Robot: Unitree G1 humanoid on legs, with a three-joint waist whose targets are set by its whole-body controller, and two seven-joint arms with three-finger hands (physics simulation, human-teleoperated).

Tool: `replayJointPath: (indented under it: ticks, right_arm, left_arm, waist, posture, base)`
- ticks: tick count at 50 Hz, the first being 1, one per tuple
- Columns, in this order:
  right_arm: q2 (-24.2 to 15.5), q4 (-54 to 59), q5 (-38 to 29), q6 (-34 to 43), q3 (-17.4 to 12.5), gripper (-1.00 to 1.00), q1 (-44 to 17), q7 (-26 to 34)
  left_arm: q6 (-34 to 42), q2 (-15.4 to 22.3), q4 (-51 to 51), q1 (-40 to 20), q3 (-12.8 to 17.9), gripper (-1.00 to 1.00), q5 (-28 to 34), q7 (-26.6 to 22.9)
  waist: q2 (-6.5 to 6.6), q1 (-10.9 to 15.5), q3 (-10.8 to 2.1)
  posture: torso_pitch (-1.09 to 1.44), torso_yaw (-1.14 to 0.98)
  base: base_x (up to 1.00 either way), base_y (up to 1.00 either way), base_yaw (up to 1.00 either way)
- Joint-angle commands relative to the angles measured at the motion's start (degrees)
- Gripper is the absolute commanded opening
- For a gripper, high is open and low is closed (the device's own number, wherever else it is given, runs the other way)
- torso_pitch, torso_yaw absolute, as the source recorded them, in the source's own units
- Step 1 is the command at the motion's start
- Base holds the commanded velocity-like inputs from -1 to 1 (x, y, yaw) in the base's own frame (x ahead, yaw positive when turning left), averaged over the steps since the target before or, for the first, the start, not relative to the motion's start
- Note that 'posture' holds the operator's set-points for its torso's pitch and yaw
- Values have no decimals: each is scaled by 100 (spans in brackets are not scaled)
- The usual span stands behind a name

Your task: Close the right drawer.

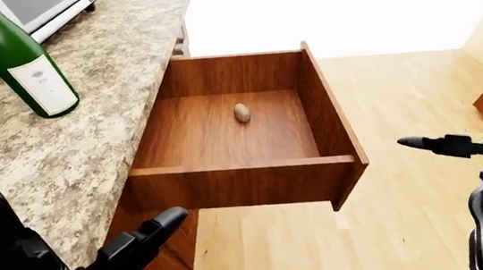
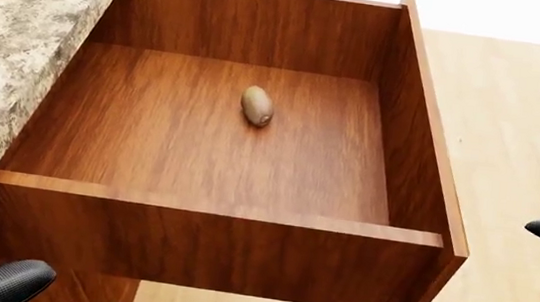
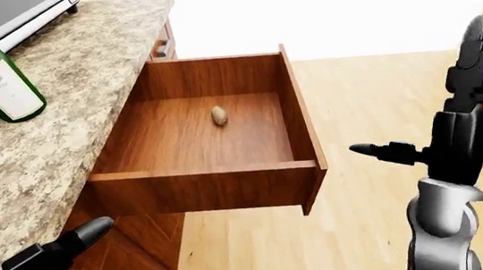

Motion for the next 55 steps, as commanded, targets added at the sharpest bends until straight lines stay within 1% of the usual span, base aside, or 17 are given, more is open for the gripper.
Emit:
replayJointPath:
  ticks: [1,7,8,9,10,11,14,16,19,21,23,30,32,34,49,52,55]
  right_arm:
    - [-186,415,12,-481,-55,100,-126,-407]
    - [-613,2567,86,-1284,156,100,-438,-1152]
    - [-679,3004,167,-1392,228,100,-539,-1229]
    - [-707,3404,520,-1445,265,100,-672,-1177]
    - [-806,3738,460,-1539,360,100,-771,-1298]
    - [-837,4046,747,-1647,400,100,-882,-1246]
    - [-1140,6341,959,-2650,780,100,-1614,-1606]
    - [-1254,7393,957,-3138,1034,100,-1939,-1850]
    - [-1304,8501,954,-3577,1366,100,-2267,-2081]
    - [-1293,8884,975,-3650,1496,100,-2391,-2141]
    - [-1226,9116,922,-3639,1621,100,-2413,-2190]
    - [-953,9347,1026,-3454,1672,100,-2429,-1809]
    - [-860,9373,1146,-3468,1620,100,-2469,-1559]
    - [-814,9381,1099,-3451,1658,100,-2501,-1577]
    - [-605,9401,911,-3481,1757,100,-2676,-1153]
    - [-574,9400,889,-3393,1778,100,-2780,-872]
    - [-551,9397,701,-3252,1888,100,-2913,-784]
  left_arm:
    - [-60,4,-179,-38,-5,100,-17,33]
    - [-57,4,-164,-47,-1,100,-14,36]
    - [-58,5,-161,-45,-1,100,-16,38]
    - [-65,6,-158,-42,-3,100,-16,42]
    - [-67,5,-151,-41,-3,100,-16,46]
    - [-72,6,-142,-37,-8,100,-16,48]
    - [-55,8,-139,-58,-5,100,-16,41]
    - [-39,14,-139,-70,5,100,-24,37]
    - [-26,16,-142,-76,8,100,-35,31]
    - [-32,18,-137,-72,8,100,-34,34]
    - [-4,22,-143,-105,16,100,-30,20]
    - [-6,25,-138,-100,5,100,-26,30]
    - [-12,26,-135,-95,2,100,-32,34]
    - [-6,27,-145,-100,12,100,-39,30]
    - [-22,22,-130,-88,19,100,-47,31]
    - [-22,22,-135,-84,22,100,-46,29]
    - [-11,18,-147,-86,19,100,-45,22]
  waist:
    - [-21,-3,-73]
    - [-43,1,-83]
    - [-45,4,-84]
    - [-46,2,-83]
    - [-46,-2,-87]
    - [-50,-6,-88]
    - [-52,-22,-85]
    - [-60,-29,-101]
    - [-70,-10,-100]
    - [-75,1,-93]
    - [-81,17,-85]
    - [-127,72,-53]
    - [-140,82,-48]
    - [-150,91,-41]
    - [-182,119,-45]
    - [-181,114,-53]
    - [-179,106,-61]
  posture:
    - [0,0]
    - [0,0]
    - [0,0]
    - [0,0]
    - [0,0]
    - [0,0]
    - [0,0]
    - [0,0]
    - [0,0]
    - [0,0]
    - [0,0]
    - [0,0]
    - [0,0]
    - [0,0]
    - [0,0]
    - [0,0]
    - [0,0]
  base:
    - [0,0,0]
    - [0,0,0]
    - [0,0,0]
    - [0,0,0]
    - [0,0,0]
    - [0,0,0]
    - [0,0,0]
    - [0,0,0]
    - [0,0,0]
    - [0,0,0]
    - [0,0,0]
    - [0,0,0]
    - [0,0,0]
    - [0,0,0]
    - [0,0,0]
    - [0,0,0]
    - [0,0,0]
